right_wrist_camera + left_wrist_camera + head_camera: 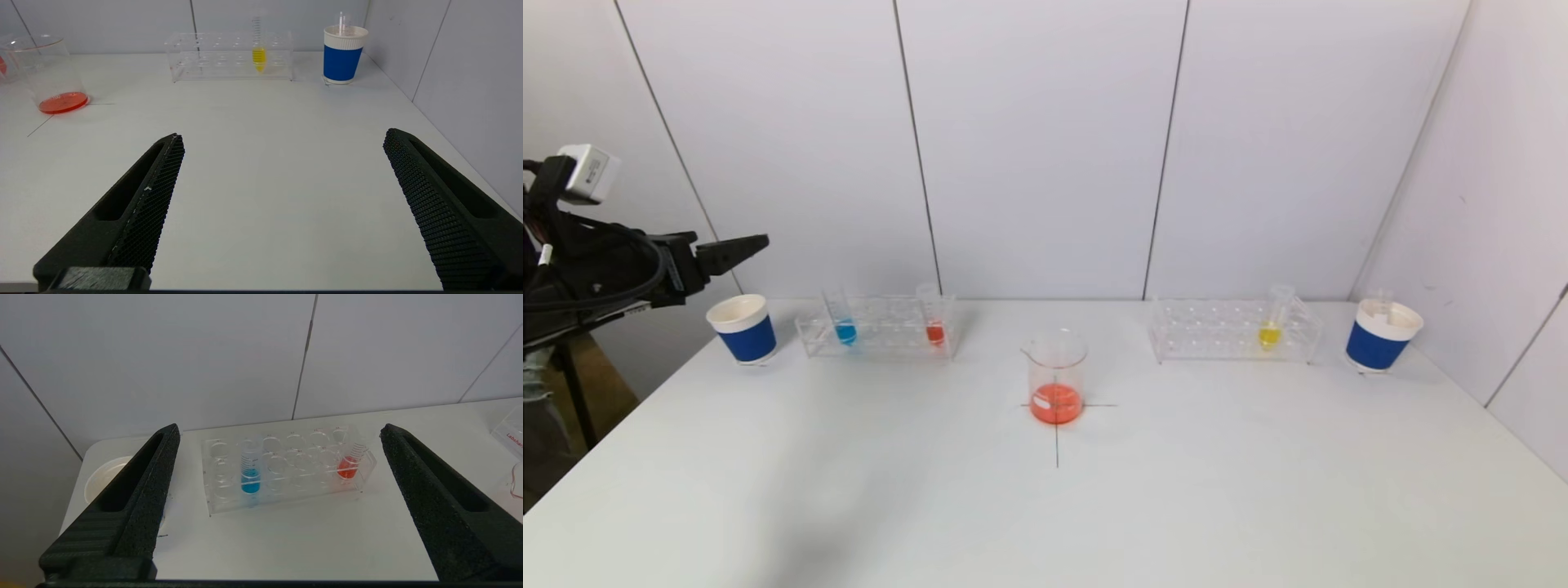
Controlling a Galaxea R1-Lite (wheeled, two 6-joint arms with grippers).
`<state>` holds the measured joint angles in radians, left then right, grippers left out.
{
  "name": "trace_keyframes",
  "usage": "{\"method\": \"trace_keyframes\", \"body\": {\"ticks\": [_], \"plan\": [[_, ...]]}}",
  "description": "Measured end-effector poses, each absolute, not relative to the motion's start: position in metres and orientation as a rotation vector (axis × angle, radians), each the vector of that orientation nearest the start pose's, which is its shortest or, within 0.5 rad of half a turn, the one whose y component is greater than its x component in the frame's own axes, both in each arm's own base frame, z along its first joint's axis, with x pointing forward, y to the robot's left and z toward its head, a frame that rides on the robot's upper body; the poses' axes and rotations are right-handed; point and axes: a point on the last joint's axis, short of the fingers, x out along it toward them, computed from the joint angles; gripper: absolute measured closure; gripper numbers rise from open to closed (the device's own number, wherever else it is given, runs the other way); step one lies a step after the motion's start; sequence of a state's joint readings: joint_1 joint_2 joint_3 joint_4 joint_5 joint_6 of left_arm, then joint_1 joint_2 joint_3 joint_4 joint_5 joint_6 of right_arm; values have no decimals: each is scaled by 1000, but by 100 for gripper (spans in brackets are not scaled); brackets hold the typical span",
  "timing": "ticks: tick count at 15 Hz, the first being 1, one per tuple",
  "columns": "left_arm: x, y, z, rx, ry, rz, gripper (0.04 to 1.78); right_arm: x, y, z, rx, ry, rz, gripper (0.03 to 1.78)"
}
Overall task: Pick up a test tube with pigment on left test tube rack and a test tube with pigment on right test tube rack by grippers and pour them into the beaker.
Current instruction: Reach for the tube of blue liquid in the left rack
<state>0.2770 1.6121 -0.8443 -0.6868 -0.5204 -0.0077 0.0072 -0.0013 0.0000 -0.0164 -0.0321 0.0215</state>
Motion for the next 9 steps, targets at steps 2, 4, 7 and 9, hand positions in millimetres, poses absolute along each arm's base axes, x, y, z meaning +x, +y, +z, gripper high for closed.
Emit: {"method": "trace_keyframes", "body": {"ticks": [2,4,7,9], "plan": [[282,68,218,-44,95,-242,10,-23,-1,77,22,-18,-25,4],[282,68,211,-47,118,-240,10,-23,-1,77,22,-18,-25,4],[281,68,204,-56,141,-238,10,-23,-1,77,22,-18,-25,4],[280,67,201,-61,155,-237,10,-23,-1,77,21,-18,-24,4]]}}
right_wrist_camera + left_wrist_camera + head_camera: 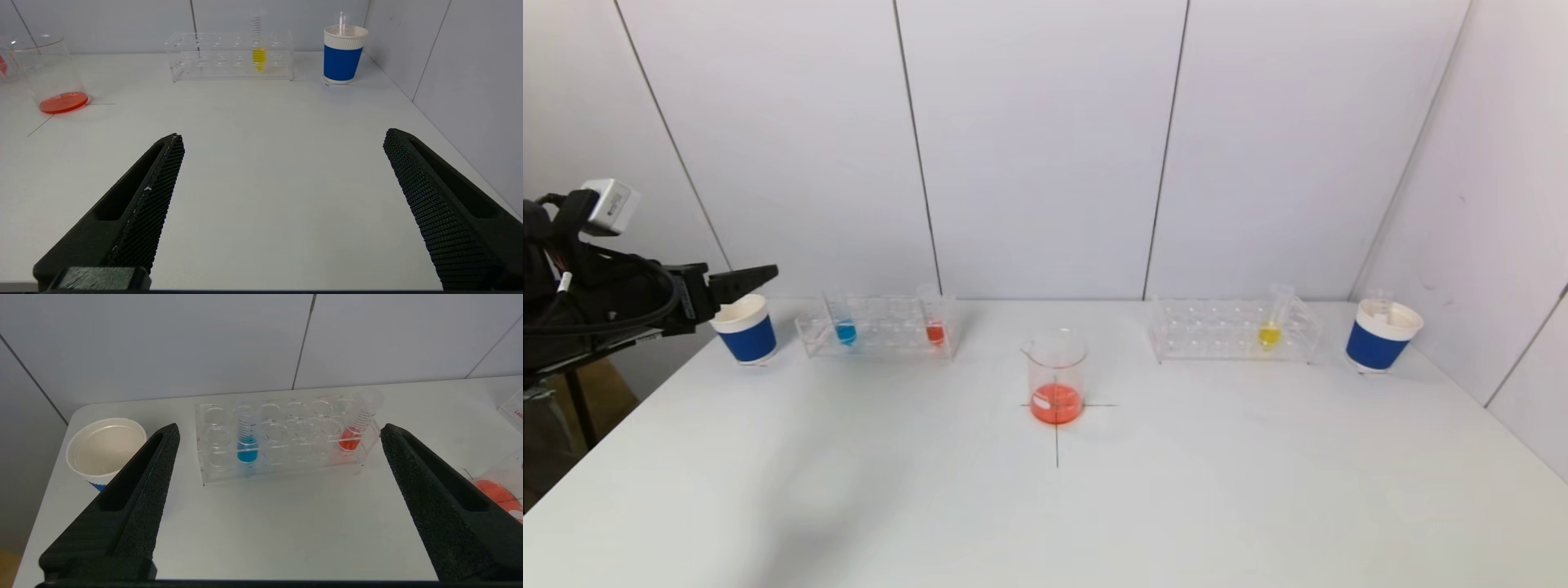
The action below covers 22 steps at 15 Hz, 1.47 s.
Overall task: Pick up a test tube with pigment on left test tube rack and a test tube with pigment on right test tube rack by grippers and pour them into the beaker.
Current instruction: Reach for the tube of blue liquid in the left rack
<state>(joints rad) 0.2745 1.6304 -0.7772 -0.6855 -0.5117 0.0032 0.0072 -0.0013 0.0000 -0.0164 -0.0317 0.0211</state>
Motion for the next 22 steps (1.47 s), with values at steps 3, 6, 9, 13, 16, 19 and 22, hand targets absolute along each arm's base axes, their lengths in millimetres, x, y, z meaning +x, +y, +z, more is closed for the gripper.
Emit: {"method": "trace_keyframes", "body": {"ticks": [3,6,9,13,16,19,22], "plan": [[279,67,195,-66,171,-232,10,-23,-1,77,22,-18,-25,4],[281,65,192,-63,173,-239,10,-23,-1,77,21,-18,-25,4],[289,67,182,-12,150,-245,10,-23,-1,77,21,-18,-24,4],[307,72,158,34,88,-248,10,-23,-1,77,21,-18,-24,4],[322,76,138,44,60,-249,10,-23,-1,77,22,-18,-25,4],[334,77,118,48,55,-255,10,-23,-1,77,22,-18,-25,4],[342,74,101,43,66,-269,10,-23,-1,77,22,-18,-25,4]]}}
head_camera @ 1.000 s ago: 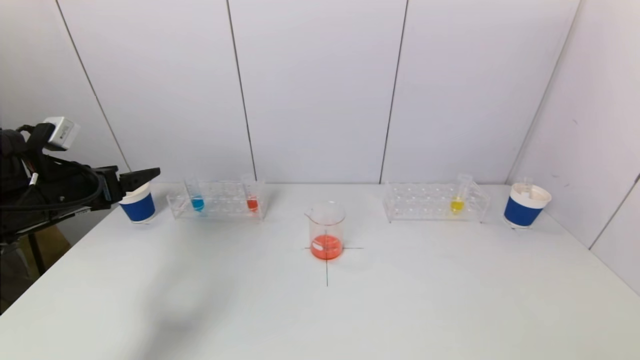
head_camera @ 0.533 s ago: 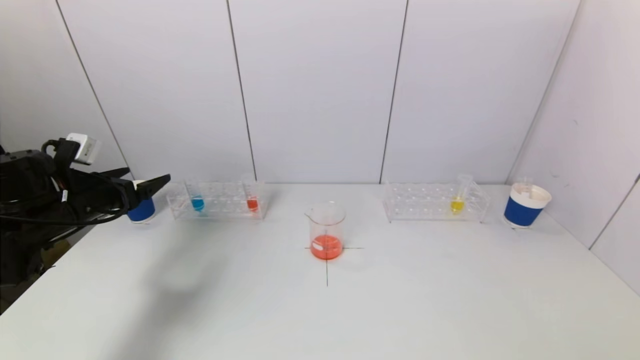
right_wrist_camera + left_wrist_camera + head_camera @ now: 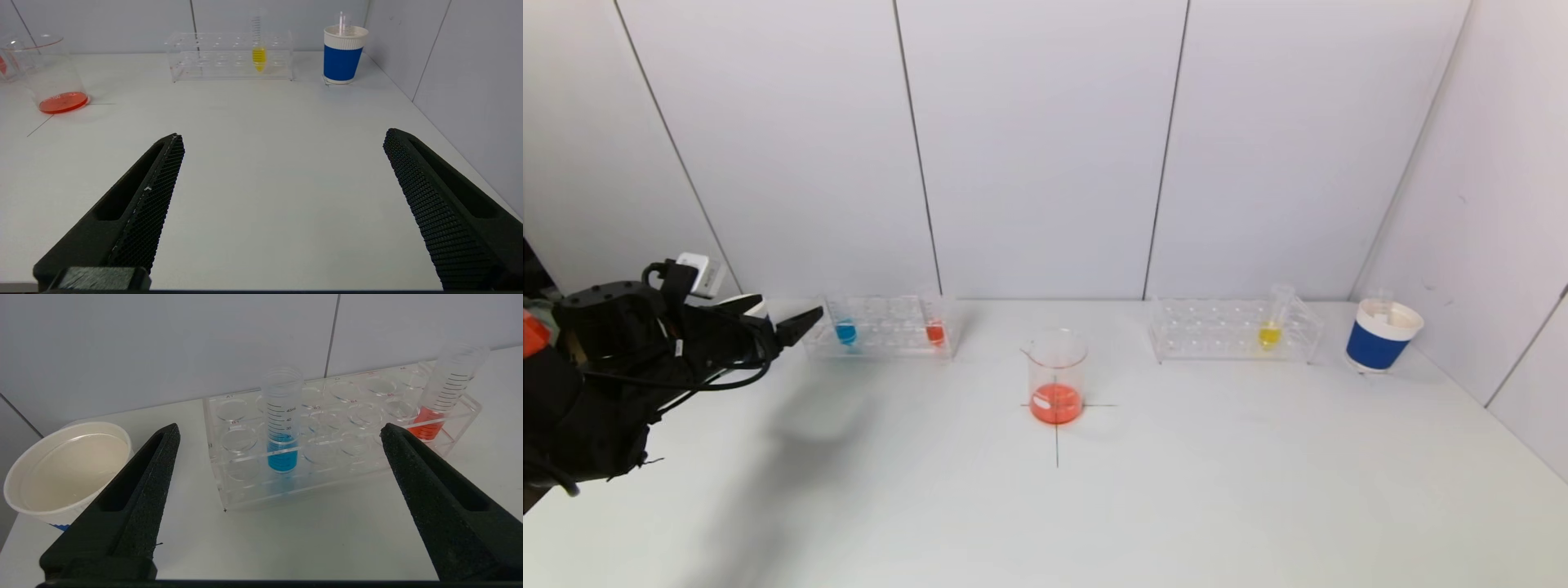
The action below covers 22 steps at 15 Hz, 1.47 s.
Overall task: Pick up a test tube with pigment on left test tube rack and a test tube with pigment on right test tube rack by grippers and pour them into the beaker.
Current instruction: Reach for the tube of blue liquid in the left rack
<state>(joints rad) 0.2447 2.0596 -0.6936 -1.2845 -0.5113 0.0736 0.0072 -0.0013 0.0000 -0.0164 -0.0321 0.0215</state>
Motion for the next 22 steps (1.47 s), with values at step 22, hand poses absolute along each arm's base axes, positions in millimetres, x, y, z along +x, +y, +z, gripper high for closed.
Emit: {"method": "trace_keyframes", "body": {"ticks": [22], "plan": [[385,62,69,42,72,-319,10,-23,-1,77,21,-18,-25,4]]}}
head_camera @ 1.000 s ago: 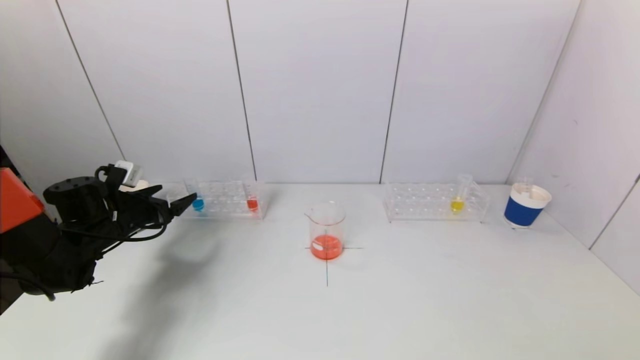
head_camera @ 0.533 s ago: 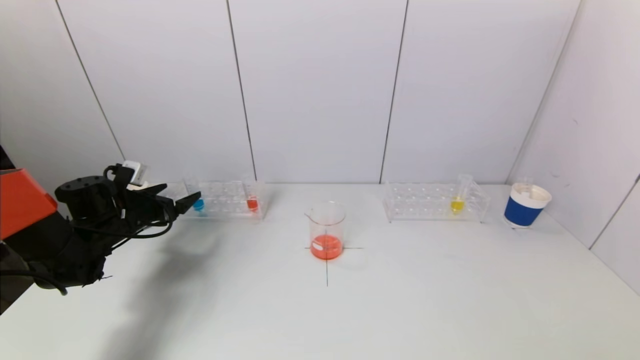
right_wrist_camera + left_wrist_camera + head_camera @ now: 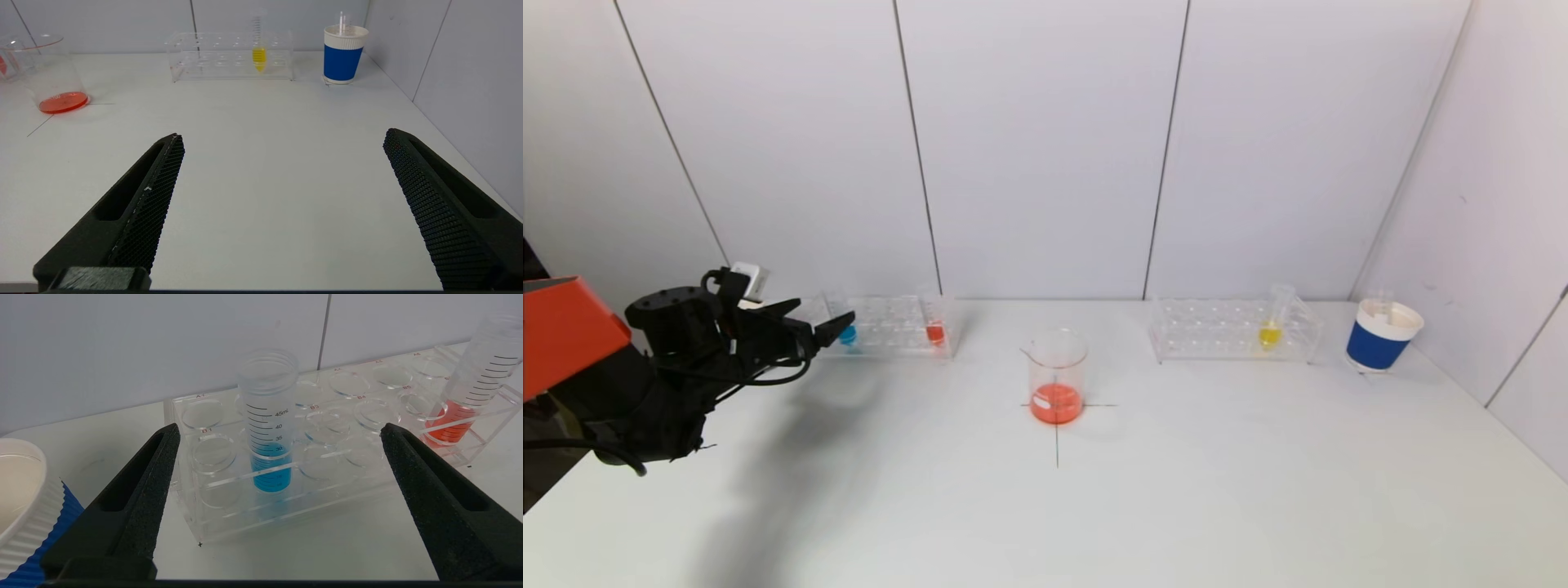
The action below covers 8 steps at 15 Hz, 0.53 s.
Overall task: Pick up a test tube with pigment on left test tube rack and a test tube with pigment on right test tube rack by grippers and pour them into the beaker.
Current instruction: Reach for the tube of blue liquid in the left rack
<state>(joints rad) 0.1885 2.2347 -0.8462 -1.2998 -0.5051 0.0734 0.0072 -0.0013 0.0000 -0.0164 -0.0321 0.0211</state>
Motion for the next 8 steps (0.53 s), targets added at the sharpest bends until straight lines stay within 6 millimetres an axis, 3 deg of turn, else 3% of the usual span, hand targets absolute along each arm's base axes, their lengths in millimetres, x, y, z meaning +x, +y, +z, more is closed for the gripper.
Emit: {"method": "trace_keyframes", "body": {"ticks": [8], "plan": [[397,61,72,48,55,-316,10,-23,-1,77,22,-18,-24,4]]}}
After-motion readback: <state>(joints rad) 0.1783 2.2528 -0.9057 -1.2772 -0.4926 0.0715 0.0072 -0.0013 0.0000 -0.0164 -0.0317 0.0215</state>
